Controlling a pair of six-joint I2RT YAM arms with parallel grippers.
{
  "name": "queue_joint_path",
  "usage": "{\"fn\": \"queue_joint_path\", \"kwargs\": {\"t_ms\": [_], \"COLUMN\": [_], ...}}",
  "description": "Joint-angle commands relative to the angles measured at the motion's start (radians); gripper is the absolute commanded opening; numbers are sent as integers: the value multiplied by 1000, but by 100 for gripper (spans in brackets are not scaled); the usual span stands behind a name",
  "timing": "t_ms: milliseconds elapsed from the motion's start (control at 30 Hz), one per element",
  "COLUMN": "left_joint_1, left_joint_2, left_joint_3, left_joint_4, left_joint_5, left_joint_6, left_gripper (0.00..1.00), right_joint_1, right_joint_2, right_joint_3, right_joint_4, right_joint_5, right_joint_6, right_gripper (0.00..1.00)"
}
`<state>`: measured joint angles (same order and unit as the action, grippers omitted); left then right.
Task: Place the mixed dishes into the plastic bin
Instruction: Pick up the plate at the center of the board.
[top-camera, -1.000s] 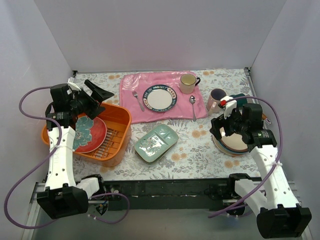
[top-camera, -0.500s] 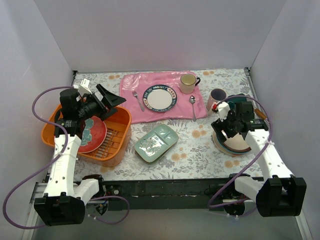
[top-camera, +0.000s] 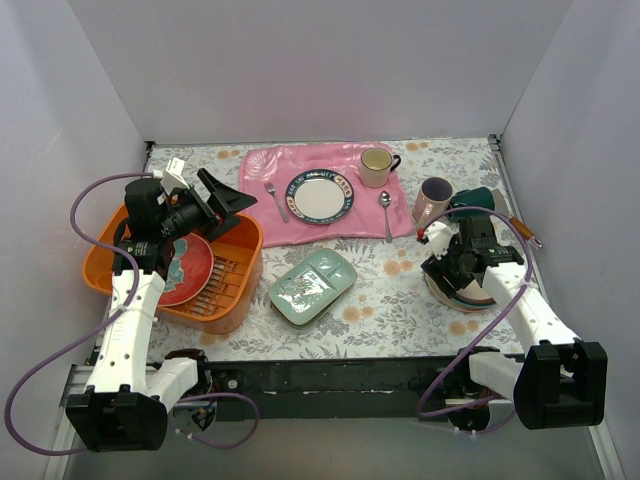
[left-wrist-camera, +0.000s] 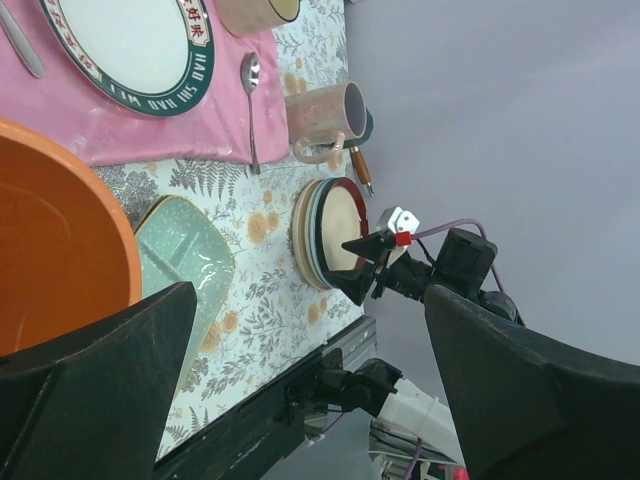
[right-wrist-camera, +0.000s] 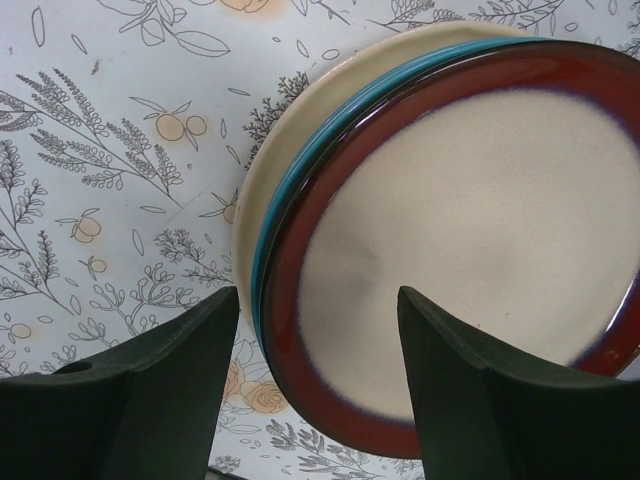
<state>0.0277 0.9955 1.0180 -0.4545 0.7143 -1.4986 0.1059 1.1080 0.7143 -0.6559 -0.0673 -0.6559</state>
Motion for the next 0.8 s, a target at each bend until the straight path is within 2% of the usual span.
{"fn": "queue_joint_path", "kwargs": {"t_ms": [0, 400, 767], "left_joint_1": [-11, -14, -14], "left_joint_2": [-32, -47, -52], "left_joint_3": [-6, -16, -19], "left_joint_4": [28, 30, 30], "left_joint_5": [7, -4, -9], "left_joint_6": [-8, -14, -15], "left_gripper": [98, 98, 98], "right_joint_1": [5, 5, 3], "right_joint_2": [10, 12, -8], "right_joint_3": [-9, -35, -65], "right_joint_4": [67, 96, 133], "right_joint_5": [29, 61, 152], "right_joint_6": [-11, -21, -54], "right_gripper": [72, 67, 64]}}
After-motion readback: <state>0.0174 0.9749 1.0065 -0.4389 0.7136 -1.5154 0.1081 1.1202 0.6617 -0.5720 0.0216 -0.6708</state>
